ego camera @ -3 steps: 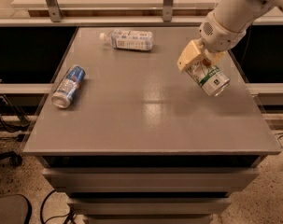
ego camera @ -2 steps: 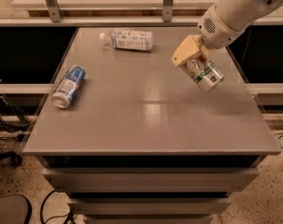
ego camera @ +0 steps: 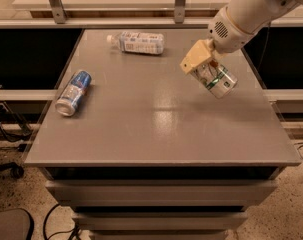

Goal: Place 7up can upright

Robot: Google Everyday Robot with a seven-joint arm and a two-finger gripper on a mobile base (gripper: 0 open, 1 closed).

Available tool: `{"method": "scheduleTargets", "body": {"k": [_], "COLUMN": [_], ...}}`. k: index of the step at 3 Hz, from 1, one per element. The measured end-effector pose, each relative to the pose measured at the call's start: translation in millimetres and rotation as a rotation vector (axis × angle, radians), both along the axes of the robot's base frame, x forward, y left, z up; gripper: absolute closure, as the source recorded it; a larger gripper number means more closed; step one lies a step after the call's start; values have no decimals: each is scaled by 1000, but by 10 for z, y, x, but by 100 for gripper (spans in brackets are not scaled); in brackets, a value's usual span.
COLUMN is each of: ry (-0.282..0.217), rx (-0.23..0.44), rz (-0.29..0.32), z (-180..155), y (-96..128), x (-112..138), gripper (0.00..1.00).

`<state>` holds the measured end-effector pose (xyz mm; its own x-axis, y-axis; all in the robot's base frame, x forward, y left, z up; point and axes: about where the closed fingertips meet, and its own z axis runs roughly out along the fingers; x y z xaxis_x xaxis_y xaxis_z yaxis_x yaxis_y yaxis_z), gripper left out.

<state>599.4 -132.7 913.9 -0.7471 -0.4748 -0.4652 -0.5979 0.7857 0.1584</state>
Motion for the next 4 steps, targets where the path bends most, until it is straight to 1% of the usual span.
{"method": "scheduleTargets", "body": {"k": [1, 2, 3, 4], "ry": [-21, -68, -137, -235], "rx": [67, 190, 309, 429], "rz": [19, 77, 137, 190], "z": [-14, -10, 49, 188], "y": [102, 260, 370, 415], "x": [25, 39, 27, 29], "gripper": [100, 100, 100, 100]}}
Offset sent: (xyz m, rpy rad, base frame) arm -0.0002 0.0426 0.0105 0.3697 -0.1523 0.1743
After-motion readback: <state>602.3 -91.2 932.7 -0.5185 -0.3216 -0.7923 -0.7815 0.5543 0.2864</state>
